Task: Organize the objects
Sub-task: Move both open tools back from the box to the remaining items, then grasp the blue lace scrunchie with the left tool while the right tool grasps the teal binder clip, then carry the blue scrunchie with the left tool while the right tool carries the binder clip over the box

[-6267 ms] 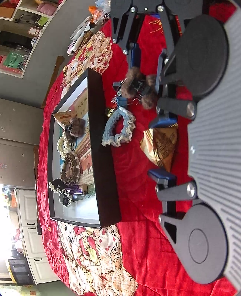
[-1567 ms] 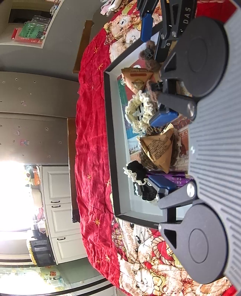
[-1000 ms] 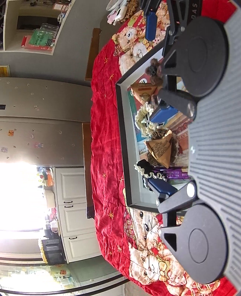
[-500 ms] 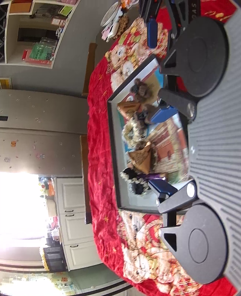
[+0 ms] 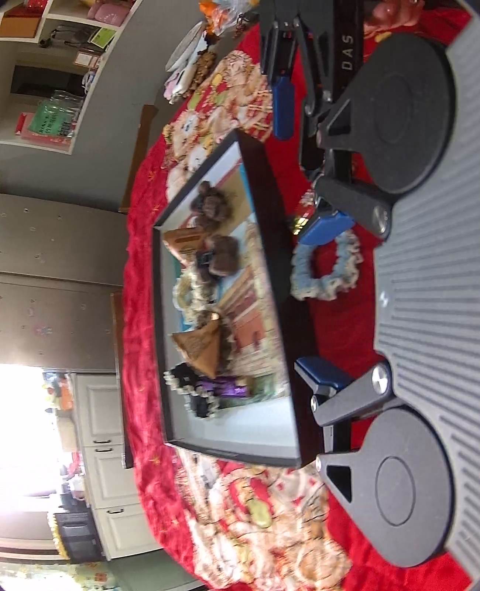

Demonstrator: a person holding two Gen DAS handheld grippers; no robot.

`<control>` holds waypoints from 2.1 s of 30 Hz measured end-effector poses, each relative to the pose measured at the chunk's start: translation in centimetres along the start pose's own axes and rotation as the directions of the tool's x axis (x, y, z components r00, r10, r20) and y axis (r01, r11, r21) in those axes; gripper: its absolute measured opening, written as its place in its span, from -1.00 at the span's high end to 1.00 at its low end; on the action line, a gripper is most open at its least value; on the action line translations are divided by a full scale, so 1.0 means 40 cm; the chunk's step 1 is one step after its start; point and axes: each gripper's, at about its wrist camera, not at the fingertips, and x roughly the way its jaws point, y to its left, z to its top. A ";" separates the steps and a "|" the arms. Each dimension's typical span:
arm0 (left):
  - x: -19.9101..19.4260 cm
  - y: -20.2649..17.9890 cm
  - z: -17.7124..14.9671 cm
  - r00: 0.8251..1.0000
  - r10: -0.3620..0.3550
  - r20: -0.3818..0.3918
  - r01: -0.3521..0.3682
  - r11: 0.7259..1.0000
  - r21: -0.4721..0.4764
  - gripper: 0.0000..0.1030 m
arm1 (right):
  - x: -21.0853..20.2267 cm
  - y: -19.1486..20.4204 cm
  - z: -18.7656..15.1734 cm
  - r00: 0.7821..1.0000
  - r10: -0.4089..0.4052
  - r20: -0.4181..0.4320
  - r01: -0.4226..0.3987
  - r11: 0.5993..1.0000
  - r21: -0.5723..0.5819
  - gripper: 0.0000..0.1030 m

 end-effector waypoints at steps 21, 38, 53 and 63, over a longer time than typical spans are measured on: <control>0.078 0.007 -0.021 0.997 -0.036 -0.068 0.032 0.998 -0.061 -0.14 | 0.062 -0.038 -0.013 0.997 0.069 -0.042 -0.064 0.993 0.103 0.26; 0.084 -0.004 -0.021 0.996 -0.046 -0.073 0.042 0.998 -0.057 0.52 | 0.067 -0.028 -0.012 0.994 0.100 -0.042 -0.095 0.990 0.104 0.52; 0.072 -0.007 -0.020 0.996 -0.054 -0.070 0.050 0.997 -0.056 0.71 | 0.064 -0.022 -0.015 0.995 0.090 -0.037 -0.087 0.993 0.084 0.53; 0.037 -0.006 -0.009 0.998 -0.058 -0.038 0.056 0.997 -0.052 0.72 | 0.044 -0.019 -0.006 0.996 0.085 -0.021 -0.084 0.994 0.068 0.53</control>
